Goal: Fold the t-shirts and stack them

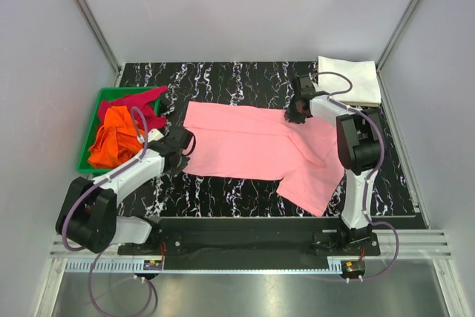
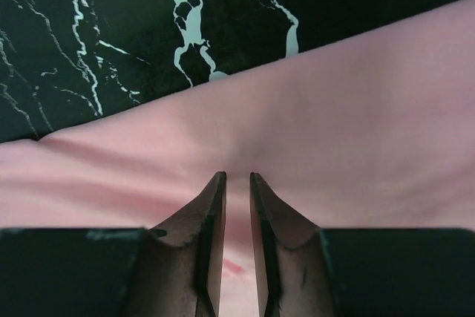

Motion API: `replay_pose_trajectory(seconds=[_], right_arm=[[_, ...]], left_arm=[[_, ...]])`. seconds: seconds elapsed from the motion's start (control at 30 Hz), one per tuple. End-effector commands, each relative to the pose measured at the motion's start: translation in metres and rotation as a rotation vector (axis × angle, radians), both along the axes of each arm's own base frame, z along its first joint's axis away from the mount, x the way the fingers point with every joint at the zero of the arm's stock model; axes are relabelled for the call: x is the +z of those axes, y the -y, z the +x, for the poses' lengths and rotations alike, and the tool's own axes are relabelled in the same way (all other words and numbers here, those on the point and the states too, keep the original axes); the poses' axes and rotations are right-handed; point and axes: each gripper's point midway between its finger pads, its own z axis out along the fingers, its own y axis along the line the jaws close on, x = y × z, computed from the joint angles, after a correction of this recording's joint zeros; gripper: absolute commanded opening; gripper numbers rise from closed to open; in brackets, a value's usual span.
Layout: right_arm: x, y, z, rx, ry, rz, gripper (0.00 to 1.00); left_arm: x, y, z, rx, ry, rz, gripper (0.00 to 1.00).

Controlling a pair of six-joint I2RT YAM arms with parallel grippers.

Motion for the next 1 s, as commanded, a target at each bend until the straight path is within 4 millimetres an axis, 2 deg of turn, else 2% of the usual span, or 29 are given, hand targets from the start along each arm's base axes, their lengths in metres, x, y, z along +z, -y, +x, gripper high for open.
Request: replay_pose_trajectory(seconds=[0.0,0.03,0.23,0.5,0.67,0.77,0.8,0.83,0.87,0.9,0.93,0.97], right_arm=[[0.007,-0.020,0.019,0.071,0.032,0.059,0.26],[-0.004,-0.021,0.017,0.073,0.009,0.063,0.26],[-0.019,-0.031,0.017,0.090,-0.010,0.107,0.27],[-0.013,-0.045,0.037,0.157,0.029,0.140,0.27],[-0.013,-0.050,0.041,0.193,0.035,0.148,0.28],[0.000,-0.052,0.041,0.213,0.049,0.154,0.28],[0.000,-0.050,0.034,0.188,0.031,0.157,0.29],[0.025,-0.047,0.033,0.173,0.070,0.163,0.32],[0.035,-0.043,0.031,0.155,0.084,0.156,0.35],[0.037,-0.038,0.019,0.136,0.062,0.151,0.38],[0.064,-0.034,0.014,0.122,0.096,0.152,0.43],[0.073,-0.028,0.007,0.098,0.095,0.140,0.44]], left_arm=[[0.005,-0.009,0.002,0.030,0.044,0.035,0.00],[0.005,-0.010,0.001,0.034,0.043,0.037,0.00],[0.004,-0.019,-0.005,0.069,0.037,0.073,0.00],[0.008,-0.018,0.003,0.077,0.043,0.083,0.00],[0.009,-0.019,0.005,0.081,0.036,0.096,0.00],[0.011,-0.018,0.006,0.076,0.039,0.091,0.00],[0.012,-0.018,0.007,0.073,0.043,0.090,0.00],[0.012,-0.017,0.007,0.071,0.044,0.091,0.00],[0.014,-0.017,0.008,0.071,0.048,0.091,0.00],[0.014,-0.018,0.008,0.071,0.048,0.092,0.00],[0.015,-0.017,0.009,0.072,0.053,0.091,0.00],[0.017,-0.016,0.011,0.066,0.056,0.088,0.00]])
